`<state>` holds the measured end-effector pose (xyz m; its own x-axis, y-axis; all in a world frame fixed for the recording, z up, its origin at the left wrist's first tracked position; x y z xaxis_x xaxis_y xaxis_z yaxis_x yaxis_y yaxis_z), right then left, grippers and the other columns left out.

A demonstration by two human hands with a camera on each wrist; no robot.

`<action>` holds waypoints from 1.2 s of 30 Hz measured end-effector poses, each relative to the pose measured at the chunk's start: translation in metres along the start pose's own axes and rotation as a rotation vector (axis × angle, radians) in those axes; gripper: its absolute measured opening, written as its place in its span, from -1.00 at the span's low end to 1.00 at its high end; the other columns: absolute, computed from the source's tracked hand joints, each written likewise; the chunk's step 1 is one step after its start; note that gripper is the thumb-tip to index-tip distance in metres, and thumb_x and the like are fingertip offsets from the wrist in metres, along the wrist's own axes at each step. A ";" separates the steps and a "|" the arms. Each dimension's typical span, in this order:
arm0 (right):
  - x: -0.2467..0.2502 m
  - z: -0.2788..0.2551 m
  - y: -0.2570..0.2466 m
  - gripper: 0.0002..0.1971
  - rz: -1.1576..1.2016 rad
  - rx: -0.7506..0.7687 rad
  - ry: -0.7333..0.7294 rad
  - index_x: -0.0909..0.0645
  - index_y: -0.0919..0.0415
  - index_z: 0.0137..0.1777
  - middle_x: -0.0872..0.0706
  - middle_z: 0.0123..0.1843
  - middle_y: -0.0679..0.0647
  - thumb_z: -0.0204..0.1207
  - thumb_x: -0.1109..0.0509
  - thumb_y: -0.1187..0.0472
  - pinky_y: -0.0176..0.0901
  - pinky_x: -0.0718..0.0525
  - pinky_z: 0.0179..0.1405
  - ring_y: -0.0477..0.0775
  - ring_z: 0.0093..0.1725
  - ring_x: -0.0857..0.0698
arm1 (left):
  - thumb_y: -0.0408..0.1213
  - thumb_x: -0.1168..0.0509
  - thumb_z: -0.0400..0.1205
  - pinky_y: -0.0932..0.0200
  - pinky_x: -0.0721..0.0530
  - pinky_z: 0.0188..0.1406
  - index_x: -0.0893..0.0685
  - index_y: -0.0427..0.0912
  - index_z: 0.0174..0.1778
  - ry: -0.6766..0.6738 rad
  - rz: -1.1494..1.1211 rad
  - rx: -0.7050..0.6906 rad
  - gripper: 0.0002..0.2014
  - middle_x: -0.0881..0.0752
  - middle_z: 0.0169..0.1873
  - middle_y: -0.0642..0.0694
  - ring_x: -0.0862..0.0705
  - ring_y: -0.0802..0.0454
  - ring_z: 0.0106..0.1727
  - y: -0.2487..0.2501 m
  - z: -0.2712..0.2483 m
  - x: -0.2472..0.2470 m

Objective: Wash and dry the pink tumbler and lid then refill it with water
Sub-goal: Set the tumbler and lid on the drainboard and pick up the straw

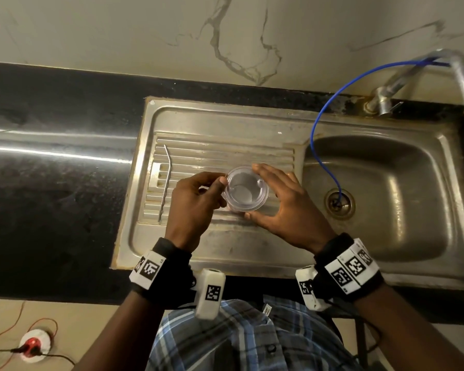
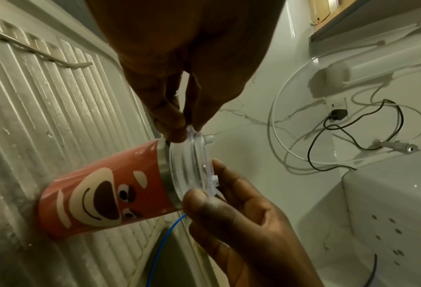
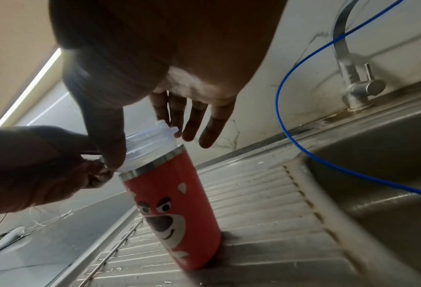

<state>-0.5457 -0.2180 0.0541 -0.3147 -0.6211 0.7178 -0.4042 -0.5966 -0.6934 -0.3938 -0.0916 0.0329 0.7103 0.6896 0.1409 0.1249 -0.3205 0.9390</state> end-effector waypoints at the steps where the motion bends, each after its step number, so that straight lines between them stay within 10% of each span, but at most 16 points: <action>1: -0.001 0.001 0.002 -0.09 -0.011 -0.008 -0.006 -0.34 0.04 0.74 -0.43 0.70 -0.09 0.44 -0.68 -0.04 -0.50 -0.15 0.60 -0.04 0.64 -0.38 | -0.21 -0.45 0.79 0.02 -0.84 -0.15 -0.91 -0.13 0.19 0.009 0.012 0.000 -0.84 -0.90 -0.15 0.01 -0.80 -0.02 -0.26 -0.001 0.002 0.000; 10: -0.006 0.004 0.012 -0.10 0.081 -0.121 -0.070 -0.24 -0.08 0.77 -0.34 0.73 -0.15 0.50 -0.61 -0.11 -0.11 -0.49 0.57 -0.13 0.66 -0.36 | -0.22 -0.47 0.77 0.00 -0.87 -0.16 -0.92 -0.16 0.20 0.029 0.059 0.011 -0.83 -0.92 -0.14 -0.03 -0.85 -0.03 -0.26 -0.008 0.008 0.001; 15: 0.004 0.000 0.035 -0.73 0.536 -0.477 0.141 -0.77 0.02 0.34 -0.86 0.09 -0.03 0.67 -0.46 0.11 -0.02 -0.83 0.10 -0.04 0.03 -0.85 | -0.24 -0.46 0.78 0.01 -0.88 -0.12 -0.91 -0.17 0.26 0.023 0.057 0.023 -0.80 -0.92 -0.09 -0.06 -0.84 -0.08 -0.22 -0.010 0.010 0.001; 26: 0.006 0.004 0.032 -0.85 0.593 -0.505 0.165 -0.85 0.09 0.02 -0.90 -0.14 0.06 0.65 -0.48 0.33 -0.13 -0.86 -0.09 0.07 -0.16 -0.90 | -0.33 -0.48 0.76 0.15 -0.86 -0.15 -0.92 -0.24 0.21 -0.002 -0.032 0.052 -0.83 -0.92 -0.06 -0.14 -0.86 0.05 -0.20 -0.011 0.013 0.000; 36: 0.006 0.004 0.031 -0.86 0.556 -0.502 0.183 -0.84 0.27 0.13 -0.90 -0.14 0.07 0.64 -0.51 0.31 -0.19 -0.85 -0.13 0.04 -0.20 -0.90 | -0.33 -0.50 0.75 0.01 -0.91 -0.02 -0.91 -0.24 0.23 0.005 -0.095 0.061 -0.82 -0.92 -0.04 -0.08 -0.90 -0.05 -0.08 -0.015 0.011 -0.001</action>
<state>-0.5570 -0.2417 0.0363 -0.7046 -0.6421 0.3019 -0.4728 0.1076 -0.8746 -0.3893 -0.0946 0.0150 0.6898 0.7220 0.0537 0.2334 -0.2920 0.9275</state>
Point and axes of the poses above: each hand's wrist, its own z-axis towards the middle knuckle, its own x-axis out of the back of the hand, y = z × x, the point moved 7 cm from there along z, towards the middle knuckle
